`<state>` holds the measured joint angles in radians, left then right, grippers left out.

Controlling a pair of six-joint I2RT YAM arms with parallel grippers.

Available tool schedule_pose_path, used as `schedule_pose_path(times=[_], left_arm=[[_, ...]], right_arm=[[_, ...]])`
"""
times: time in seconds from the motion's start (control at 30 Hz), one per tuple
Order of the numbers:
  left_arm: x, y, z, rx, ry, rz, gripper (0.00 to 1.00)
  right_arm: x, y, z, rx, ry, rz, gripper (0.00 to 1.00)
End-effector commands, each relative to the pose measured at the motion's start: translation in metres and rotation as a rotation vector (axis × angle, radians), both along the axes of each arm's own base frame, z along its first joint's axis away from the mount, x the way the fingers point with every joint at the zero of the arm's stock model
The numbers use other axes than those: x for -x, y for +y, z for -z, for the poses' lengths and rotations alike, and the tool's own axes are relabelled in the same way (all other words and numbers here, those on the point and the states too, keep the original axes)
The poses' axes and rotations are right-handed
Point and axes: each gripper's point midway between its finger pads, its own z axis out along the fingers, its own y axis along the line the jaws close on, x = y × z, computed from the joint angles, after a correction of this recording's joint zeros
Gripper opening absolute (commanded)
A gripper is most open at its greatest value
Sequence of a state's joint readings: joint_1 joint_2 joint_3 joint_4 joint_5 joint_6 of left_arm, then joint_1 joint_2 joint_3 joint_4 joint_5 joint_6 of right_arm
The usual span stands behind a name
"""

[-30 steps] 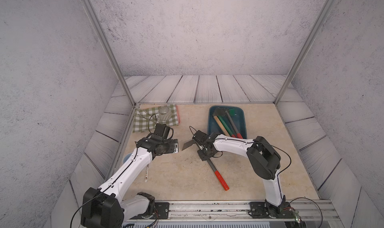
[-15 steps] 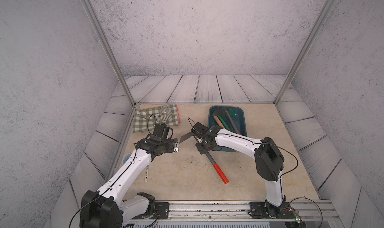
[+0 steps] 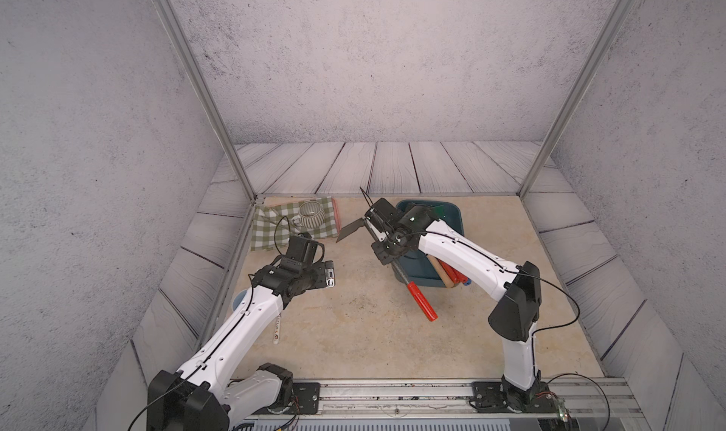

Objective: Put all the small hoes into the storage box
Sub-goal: Pick up the hoe from the center of the board, then place the hoe in the storage box.

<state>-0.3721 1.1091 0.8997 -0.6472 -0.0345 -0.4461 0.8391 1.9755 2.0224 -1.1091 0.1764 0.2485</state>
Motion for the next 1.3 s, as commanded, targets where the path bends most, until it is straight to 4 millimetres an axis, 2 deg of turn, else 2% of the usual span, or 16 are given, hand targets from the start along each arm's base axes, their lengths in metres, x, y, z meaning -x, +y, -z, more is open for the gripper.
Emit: schedule_pose_path(times=[0.0,0.2,0.47,0.63,0.83,1.27], left_arm=[[0.003,0.003,0.004,-0.006,0.011,-0.009,0.89],[0.003,0.004,0.004,-0.006,0.012,-0.01,0.89],[0.003,0.003,0.007,-0.003,0.02,-0.007,0.89],[0.003,0.001,0.008,-0.003,0.024,-0.002,0.89],[0.004,0.002,0.009,-0.002,0.025,-0.003,0.89],[0.002,0.001,0.011,-0.009,0.035,-0.002,0.89]], right_arm=[[-0.013,-0.026,-0.019,0.038,-0.023,0.022,0.0],[-0.041,-0.059,-0.035,0.005,-0.016,0.095,0.0],[-0.077,-0.1,-0.033,0.029,-0.016,0.182,0.0],[-0.095,-0.112,-0.034,0.019,-0.018,0.224,0.0],[-0.112,-0.125,-0.025,0.049,-0.014,0.256,0.0],[-0.122,-0.147,0.001,0.073,0.039,0.3,0.0]])
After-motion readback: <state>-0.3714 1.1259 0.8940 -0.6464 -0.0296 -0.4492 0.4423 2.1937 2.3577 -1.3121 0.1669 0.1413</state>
